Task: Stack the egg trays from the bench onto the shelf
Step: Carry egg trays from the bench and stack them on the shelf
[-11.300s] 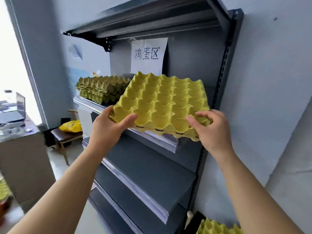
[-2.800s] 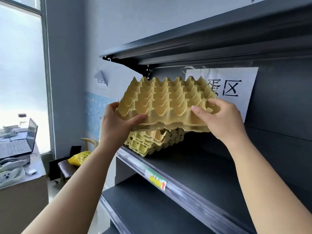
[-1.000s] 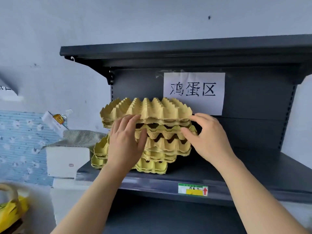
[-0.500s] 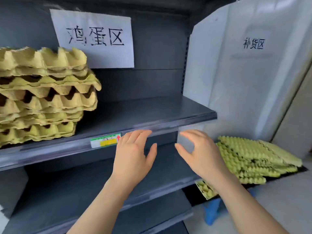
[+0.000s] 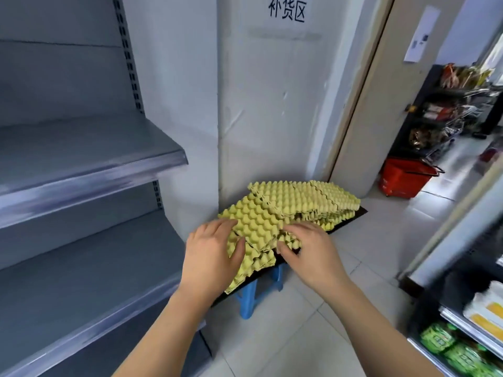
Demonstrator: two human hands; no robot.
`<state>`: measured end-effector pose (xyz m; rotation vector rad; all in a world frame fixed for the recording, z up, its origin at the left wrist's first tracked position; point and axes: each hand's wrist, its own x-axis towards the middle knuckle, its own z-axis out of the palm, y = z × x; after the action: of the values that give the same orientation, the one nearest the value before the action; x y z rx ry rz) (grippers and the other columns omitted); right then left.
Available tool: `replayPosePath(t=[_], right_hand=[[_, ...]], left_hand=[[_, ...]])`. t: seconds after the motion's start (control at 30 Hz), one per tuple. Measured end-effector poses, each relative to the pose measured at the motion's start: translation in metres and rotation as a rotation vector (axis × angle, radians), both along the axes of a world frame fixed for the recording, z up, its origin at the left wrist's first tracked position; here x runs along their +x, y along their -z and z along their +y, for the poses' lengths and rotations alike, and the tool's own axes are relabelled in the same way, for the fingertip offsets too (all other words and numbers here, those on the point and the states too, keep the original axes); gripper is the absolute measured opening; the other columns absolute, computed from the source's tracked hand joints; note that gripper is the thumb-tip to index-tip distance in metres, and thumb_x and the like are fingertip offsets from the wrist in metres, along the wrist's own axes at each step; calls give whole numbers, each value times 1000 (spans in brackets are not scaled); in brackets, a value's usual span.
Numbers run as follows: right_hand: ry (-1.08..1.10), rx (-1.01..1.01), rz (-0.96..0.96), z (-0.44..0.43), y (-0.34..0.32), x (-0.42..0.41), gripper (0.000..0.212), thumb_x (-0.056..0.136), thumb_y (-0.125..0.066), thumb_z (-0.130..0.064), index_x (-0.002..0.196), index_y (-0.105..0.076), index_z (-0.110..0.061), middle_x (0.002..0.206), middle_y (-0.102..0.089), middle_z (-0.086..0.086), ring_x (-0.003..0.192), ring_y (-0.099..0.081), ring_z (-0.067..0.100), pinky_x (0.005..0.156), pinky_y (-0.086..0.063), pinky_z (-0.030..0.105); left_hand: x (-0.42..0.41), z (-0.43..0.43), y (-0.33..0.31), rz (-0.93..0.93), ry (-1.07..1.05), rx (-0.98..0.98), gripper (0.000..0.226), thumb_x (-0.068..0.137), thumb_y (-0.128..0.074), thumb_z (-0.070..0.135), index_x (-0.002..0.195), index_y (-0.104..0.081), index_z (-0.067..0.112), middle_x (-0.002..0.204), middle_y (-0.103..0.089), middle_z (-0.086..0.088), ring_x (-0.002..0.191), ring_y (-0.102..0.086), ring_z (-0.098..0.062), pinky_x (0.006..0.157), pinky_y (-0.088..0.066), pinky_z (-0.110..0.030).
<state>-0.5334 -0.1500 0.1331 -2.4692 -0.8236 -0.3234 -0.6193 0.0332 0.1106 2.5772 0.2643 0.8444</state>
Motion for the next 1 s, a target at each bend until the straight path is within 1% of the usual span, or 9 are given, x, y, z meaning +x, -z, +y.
replayPosePath(t=[0.07,0.17,0.3,0.4,0.5,0.63,0.8,0.87,1.0], right_hand=[[35,-13,44,-20,13,31,32,84,-67,-29,110,-70,-11,108,-69,7,106,-58,26,93,-46,37],[62,-27,108,-41,34,78,34,84,-65,-32,111,-69,-12,107,-69,5,103,-60,26,89,-48,40],[119,-15,174,-58,58,142,35,87,-64,-30,118,-66,-14,115,-65,3,112,-54,22,93,-46,35],[159,-25,212,-64,74,196,37,89,-60,-32,122,-63,-15,120,-62,1,115,-53,19,94,-45,33],[206,-40,253,-65,83,254,42,91,-58,-32,129,-58,-15,129,-58,1,121,-49,17,98,-39,29],[250,-61,336,-59,90,329,46,92,-57,-34,134,-53,-15,136,-53,1,127,-44,16,100,-36,27],[269,-49,407,-49,110,412,47,91,-59,-34,135,-52,-16,137,-52,1,129,-43,16,103,-34,30],[266,-59,446,-46,124,439,48,91,-59,-34,135,-51,-15,138,-51,2,129,-42,18,105,-35,32],[220,-123,547,-42,158,494,51,92,-57,-36,138,-48,-15,142,-47,6,131,-40,21,106,-37,36]], left_hand=[[32,-18,12,53,19,-7,47,85,-45,45,111,-68,14,107,-69,-2,94,-64,-28,81,-52,-43],[78,-32,29,117,43,-17,48,85,-44,45,112,-68,13,107,-69,-3,94,-64,-28,81,-52,-44],[145,-41,53,177,67,-22,50,84,-43,46,110,-69,12,107,-69,-4,97,-65,-28,83,-53,-43],[201,-43,71,225,78,-46,53,84,-41,49,112,-68,14,108,-69,-2,99,-64,-27,82,-53,-44],[262,-37,88,299,84,-51,50,84,-43,48,116,-66,16,111,-67,1,100,-63,-25,85,-52,-44],[340,-25,103,402,81,-94,42,90,-57,38,126,-60,17,122,-62,-1,110,-58,-25,93,-48,-44],[422,-18,117,497,41,-159,48,92,-55,38,136,-50,18,133,-53,0,122,-50,-21,101,-42,-38],[447,-16,125,548,10,-206,52,92,-55,40,139,-47,18,138,-49,-1,125,-47,-20,101,-42,-38],[491,-17,150,669,-78,-326,57,92,-56,43,142,-40,22,146,-37,0,128,-43,-20,95,-42,-33]])
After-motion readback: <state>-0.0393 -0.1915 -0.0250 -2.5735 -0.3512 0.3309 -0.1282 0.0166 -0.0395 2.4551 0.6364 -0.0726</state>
